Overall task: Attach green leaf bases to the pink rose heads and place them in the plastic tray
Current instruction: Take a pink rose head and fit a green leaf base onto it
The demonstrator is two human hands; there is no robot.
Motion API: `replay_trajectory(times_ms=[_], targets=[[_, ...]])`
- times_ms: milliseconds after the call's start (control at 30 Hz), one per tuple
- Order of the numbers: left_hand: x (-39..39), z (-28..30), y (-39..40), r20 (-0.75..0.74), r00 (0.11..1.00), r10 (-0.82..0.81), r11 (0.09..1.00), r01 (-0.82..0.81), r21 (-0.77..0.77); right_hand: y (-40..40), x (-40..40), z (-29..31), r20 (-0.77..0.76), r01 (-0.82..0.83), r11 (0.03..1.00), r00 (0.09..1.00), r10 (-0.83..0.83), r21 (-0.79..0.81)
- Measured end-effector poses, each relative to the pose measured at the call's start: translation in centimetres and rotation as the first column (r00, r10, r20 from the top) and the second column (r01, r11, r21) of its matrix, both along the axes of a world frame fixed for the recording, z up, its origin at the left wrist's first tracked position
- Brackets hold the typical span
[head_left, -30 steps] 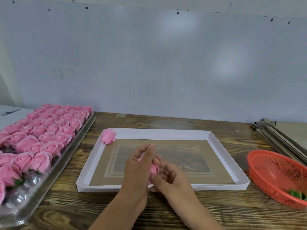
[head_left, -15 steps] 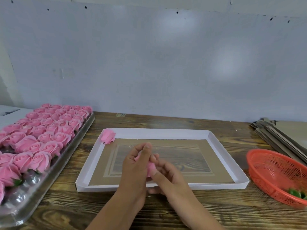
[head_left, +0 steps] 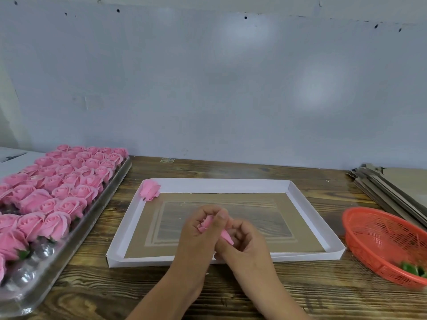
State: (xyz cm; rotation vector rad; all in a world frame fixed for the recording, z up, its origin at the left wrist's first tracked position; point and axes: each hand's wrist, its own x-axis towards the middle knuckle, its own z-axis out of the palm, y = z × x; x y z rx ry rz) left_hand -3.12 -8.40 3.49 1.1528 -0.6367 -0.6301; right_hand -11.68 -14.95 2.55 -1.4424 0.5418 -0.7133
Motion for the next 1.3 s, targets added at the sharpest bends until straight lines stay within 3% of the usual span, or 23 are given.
replay_trajectory(times_ms=[167, 333, 533, 700, 833, 1133, 1300], targets=[[1.4, 0.6, 1.3, 0.275, 0.961, -0.037, 0.998, 0.02, 0.065, -0.4, -0.3, 0.3, 0.055, -0.096, 0.986, 0.994, 0.09, 0.138], [4.0, 1.1, 3.4, 0.355, 0.897, -0.263, 0.958, 0.199, 0.207, -1.0, -0.8, 0.4, 0.025, -0.171, 0.957, 0.985, 0.17, 0.235], [4.5, 0.6, 3.6, 0.5, 0.83, -0.245, 0.949, 0.102, 0.297, -0.9, -0.7, 0.3, -0.063, -0.161, 0.963, 0.982, 0.178, 0.218], [4.6, -0.2, 3.1, 0.501, 0.853, -0.147, 0.953, -0.013, 0.302, -1.0, -0.4, 0.4, -0.103, -0.093, 0.986, 0.989, 0.107, 0.137], [4.9, -0.3, 3.1, 0.509, 0.857, -0.08, 0.952, -0.085, 0.293, -1.0, -0.3, 0.3, -0.045, -0.054, 0.987, 0.997, 0.061, 0.149], [4.7, -1.1, 2.8, 0.54, 0.832, -0.127, 0.961, -0.031, 0.275, -0.7, -0.4, 0.3, -0.037, -0.007, 0.998, 0.999, 0.005, -0.057], [4.4, -1.3, 2.8, 0.566, 0.817, -0.111, 0.965, -0.046, 0.257, -1.0, -0.4, 0.2, -0.034, 0.021, 1.0, 0.999, -0.022, -0.022]])
